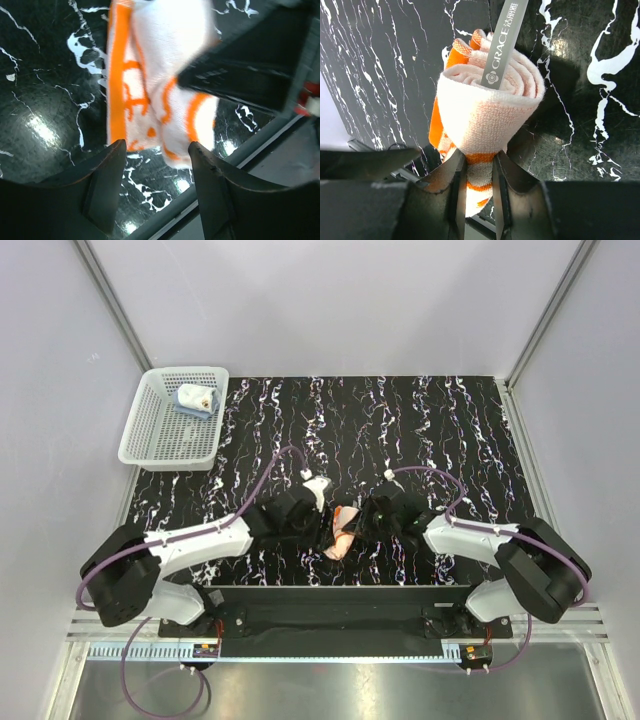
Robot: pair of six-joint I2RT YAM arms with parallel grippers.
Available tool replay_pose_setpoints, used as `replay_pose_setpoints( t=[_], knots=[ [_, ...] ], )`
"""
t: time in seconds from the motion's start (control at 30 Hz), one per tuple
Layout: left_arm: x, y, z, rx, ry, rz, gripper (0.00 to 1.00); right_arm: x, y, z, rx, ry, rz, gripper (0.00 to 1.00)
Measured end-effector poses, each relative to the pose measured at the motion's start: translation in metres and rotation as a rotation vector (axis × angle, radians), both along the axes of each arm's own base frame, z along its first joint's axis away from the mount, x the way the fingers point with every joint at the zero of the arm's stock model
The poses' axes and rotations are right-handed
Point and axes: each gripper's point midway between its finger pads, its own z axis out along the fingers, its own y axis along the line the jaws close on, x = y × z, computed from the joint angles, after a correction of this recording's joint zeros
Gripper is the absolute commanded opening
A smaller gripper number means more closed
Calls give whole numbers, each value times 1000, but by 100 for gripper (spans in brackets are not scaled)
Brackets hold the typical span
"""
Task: Roll the towels
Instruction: Roll the towel
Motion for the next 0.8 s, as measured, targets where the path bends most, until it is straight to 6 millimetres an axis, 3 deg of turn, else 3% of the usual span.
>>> replay_pose_setpoints(
  t=[0.4,0.8],
  knots=[
    [-14,-14,23,160,-240,-41,58,2,6,-1,-3,16,18,16],
    [-19,-30,-11,304,-274,-87,57,1,8,-1,-3,17,28,16]
  ],
)
